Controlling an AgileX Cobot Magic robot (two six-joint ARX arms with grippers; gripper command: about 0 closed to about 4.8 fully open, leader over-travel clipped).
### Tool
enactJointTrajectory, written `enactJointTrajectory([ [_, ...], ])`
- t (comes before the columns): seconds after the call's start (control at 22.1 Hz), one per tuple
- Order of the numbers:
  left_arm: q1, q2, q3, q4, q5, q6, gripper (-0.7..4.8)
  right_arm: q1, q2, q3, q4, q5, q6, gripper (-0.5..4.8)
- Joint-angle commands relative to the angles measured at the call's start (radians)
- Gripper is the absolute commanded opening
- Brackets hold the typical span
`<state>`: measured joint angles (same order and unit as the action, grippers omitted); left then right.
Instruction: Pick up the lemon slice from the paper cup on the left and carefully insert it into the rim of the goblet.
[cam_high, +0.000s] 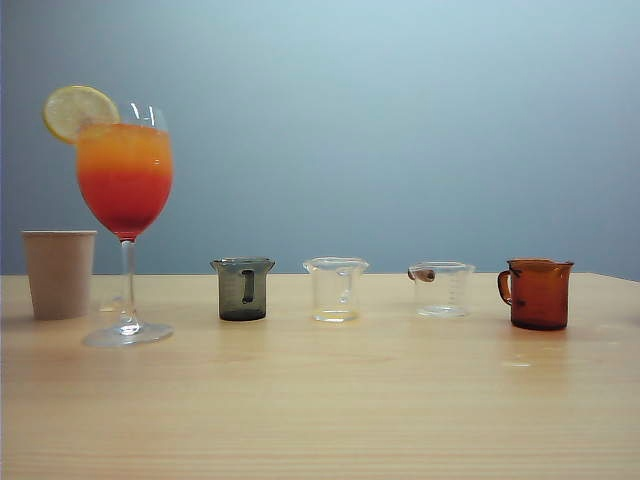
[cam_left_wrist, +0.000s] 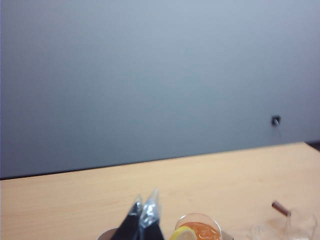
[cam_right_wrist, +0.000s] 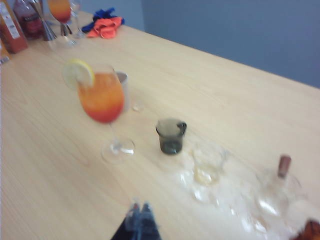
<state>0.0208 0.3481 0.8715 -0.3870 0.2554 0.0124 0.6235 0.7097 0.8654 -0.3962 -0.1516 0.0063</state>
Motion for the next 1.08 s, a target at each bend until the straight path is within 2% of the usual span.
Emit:
enactJointTrajectory([
  [0.05,0.001,-0.112,-0.081,-0.01,-0.034,-0.052,-0.05,-0.021,-0.132,-0.119,0.008,0.005,0.003,-0.06],
  [0.18,0.002,-0.234,-0.182,-0.008,-0.071,-0.118,-0.05,-0.028,-0.257,-0.221,0.012,0.062,0.046,-0.06],
  [0.27,0.002,-0.335,-0.27,0.006,-0.126,-0.126,-0.05,-0.035,-0.341,-0.29,0.013,0.111,0.05,-0.06],
  [0.41,0.003,-0.346,-0.345,0.032,-0.122,-0.126,-0.05,-0.035,-0.395,-0.388,0.074,0.153,0.057,-0.06],
  [0.59,0.002,-0.346,-0.519,0.183,-0.15,-0.182,-0.05,-0.035,-0.427,-0.605,0.33,0.157,0.075,-0.05],
  [0.68,0.002,-0.346,-0.616,0.254,-0.162,-0.186,-0.05,-0.036,-0.427,-0.69,0.392,0.158,0.101,-0.06],
  [0.86,0.001,-0.346,-0.773,0.287,-0.166,-0.189,-0.05,-0.036,-0.428,-0.783,0.394,0.157,0.151,-0.06],
  [1.08,0.001,-0.346,-0.863,0.338,-0.194,-0.188,-0.05,-0.036,-0.428,-0.858,0.401,0.151,0.167,-0.05],
])
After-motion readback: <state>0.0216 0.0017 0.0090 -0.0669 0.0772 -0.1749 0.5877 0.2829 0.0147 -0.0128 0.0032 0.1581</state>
